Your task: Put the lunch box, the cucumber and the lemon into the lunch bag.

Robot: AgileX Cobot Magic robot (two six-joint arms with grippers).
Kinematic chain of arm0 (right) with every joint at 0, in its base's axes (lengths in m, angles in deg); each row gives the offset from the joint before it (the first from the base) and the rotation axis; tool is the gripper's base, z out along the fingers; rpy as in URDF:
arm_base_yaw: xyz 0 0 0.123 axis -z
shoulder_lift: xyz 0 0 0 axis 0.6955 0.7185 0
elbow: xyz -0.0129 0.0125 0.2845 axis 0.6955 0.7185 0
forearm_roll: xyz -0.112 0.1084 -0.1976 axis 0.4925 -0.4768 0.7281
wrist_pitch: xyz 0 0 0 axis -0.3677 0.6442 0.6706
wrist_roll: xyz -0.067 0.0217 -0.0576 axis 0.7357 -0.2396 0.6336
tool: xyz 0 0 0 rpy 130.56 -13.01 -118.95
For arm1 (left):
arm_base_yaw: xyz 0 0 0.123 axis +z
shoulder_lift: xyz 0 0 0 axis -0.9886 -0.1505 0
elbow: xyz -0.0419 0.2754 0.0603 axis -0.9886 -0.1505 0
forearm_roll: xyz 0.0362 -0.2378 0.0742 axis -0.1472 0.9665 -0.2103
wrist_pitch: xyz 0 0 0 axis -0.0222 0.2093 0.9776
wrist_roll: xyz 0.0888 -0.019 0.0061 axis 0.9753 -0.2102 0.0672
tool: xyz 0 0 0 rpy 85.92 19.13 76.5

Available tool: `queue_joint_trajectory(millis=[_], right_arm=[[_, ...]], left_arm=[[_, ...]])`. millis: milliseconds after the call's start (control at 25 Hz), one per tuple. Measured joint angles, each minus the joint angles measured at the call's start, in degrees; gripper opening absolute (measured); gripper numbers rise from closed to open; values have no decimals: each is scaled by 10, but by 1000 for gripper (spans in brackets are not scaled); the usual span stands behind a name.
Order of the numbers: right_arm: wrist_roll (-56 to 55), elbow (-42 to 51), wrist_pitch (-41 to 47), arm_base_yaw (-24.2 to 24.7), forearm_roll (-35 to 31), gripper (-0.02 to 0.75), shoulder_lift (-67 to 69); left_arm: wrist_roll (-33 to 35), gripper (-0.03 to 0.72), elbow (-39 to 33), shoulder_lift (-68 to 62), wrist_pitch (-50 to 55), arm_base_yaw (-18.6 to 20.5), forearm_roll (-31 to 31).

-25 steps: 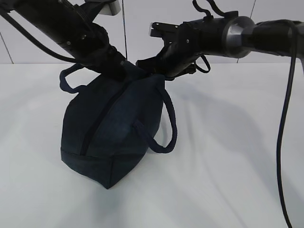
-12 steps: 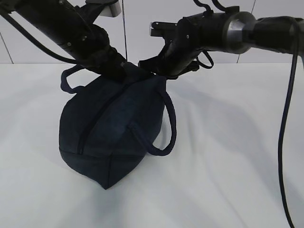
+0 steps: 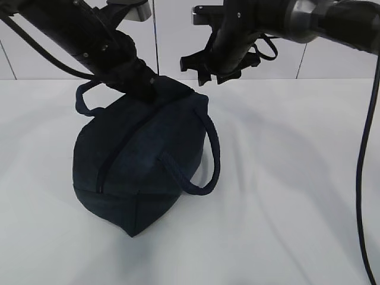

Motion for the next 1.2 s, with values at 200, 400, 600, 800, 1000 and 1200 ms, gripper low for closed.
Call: queue_joint_trajectory(millis=[200,400,600,800,1000,1200], right_arm=[[1,-65,88,1,7,445,0],[1,-136,215,1,56,457,0],[1,-185,244,3,77,458,-4],[19,-186,251,3,39,460,-28],[56,-130,251,3,2,459,-81],[73,-30,251,3,-6,447,-152]], left_arm=[[-5,0,0,0,0,1,-13],[-42,69,1,0,3,20,-15],[-55,286,2,0,13,43,-16],[-57,333,2,6,36,54,-17],[-57,338,3,34,77,69,-21],[-75,339,4,60,124,79,-47]])
